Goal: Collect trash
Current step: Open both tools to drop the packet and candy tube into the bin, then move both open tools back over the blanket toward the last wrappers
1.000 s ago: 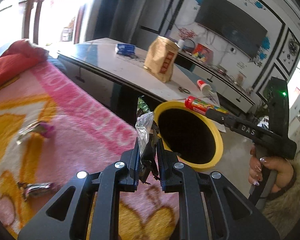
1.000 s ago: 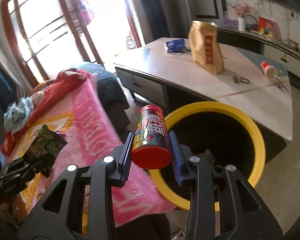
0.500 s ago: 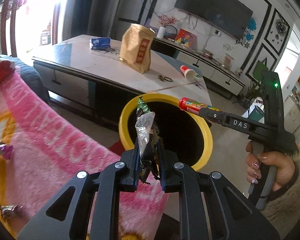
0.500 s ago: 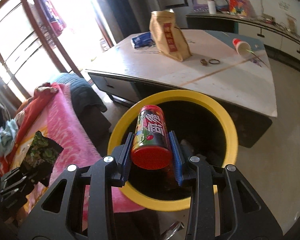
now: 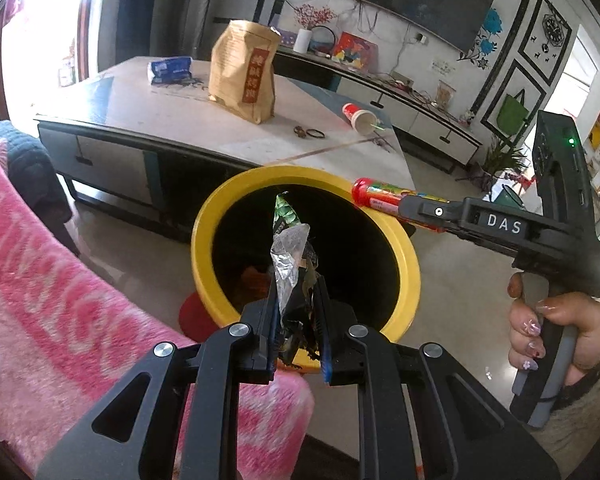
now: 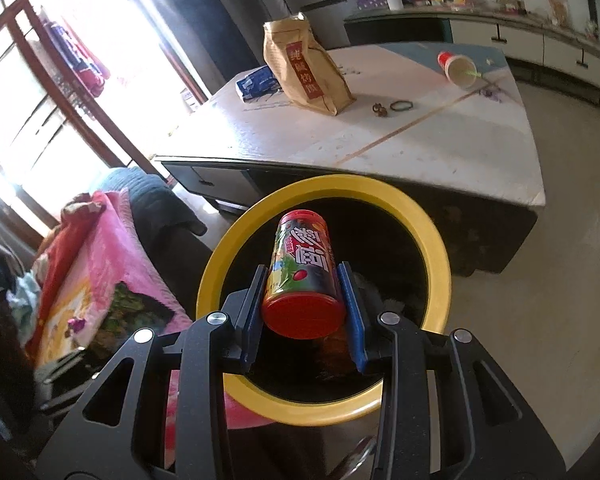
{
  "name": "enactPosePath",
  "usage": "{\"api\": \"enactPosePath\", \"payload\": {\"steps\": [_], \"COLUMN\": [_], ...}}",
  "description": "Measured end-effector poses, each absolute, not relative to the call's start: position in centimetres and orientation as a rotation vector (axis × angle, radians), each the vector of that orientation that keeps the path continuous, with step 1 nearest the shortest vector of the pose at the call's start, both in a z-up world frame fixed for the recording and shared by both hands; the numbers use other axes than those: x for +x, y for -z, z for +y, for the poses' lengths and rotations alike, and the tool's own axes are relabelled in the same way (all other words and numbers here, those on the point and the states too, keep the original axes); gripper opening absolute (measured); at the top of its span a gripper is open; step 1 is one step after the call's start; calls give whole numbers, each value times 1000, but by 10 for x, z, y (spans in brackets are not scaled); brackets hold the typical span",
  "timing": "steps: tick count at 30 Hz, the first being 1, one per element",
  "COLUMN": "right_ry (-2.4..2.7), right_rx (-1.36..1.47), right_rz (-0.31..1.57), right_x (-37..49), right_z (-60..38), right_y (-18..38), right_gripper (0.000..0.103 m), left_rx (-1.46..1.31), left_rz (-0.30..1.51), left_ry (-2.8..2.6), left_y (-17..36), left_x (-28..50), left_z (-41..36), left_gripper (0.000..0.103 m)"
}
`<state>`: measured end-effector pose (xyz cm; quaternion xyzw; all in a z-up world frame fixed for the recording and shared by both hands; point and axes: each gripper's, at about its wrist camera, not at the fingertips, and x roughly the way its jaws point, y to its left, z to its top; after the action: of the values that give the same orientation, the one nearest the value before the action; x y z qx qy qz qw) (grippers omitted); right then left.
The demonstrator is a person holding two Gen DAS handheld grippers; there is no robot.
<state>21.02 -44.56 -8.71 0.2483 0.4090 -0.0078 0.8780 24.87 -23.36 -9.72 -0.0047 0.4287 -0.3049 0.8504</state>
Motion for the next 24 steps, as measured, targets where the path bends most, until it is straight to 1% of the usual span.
{"api": "enactPosePath", "payload": {"steps": [1, 2, 3, 4, 5, 7, 8, 10, 16, 24], "right_ry": [19, 27, 36, 46, 53, 56, 59, 48, -26, -165], "right_rx": [532, 543, 545, 546, 546, 546, 543, 529, 465, 354], "right_rz": [854, 855, 856, 855, 850, 840, 832, 826, 792, 734], "right_x": [210, 210, 209, 209, 208, 207, 206, 206, 206, 200], "right_z": [-448, -450, -451, -452, -452, -452, -451, -445, -416, -362], "right_y": [88, 89, 89, 89, 89, 86, 85, 83, 68, 41], "right_gripper": [37, 40, 45, 47, 47, 51, 53, 55, 57, 59], "left_rx": [-16, -27, -39, -50, -57, -42, -24, -11, -18, -71], "left_rz": [911, 924, 932, 934, 925, 908, 894, 872, 822, 748], "left_ry": [654, 667, 677, 687, 700, 705, 695, 683, 598, 447], "left_y": [100, 102, 104, 105, 104, 102, 100, 96, 86, 71], "left_x": [251, 253, 254, 253, 251, 245, 241, 237, 230, 219], "left_z": [-236, -237, -239, -240, -239, -240, -239, -234, -202, -136], "left_gripper": [20, 36, 49, 74, 81, 83, 89, 92, 93, 93]}}
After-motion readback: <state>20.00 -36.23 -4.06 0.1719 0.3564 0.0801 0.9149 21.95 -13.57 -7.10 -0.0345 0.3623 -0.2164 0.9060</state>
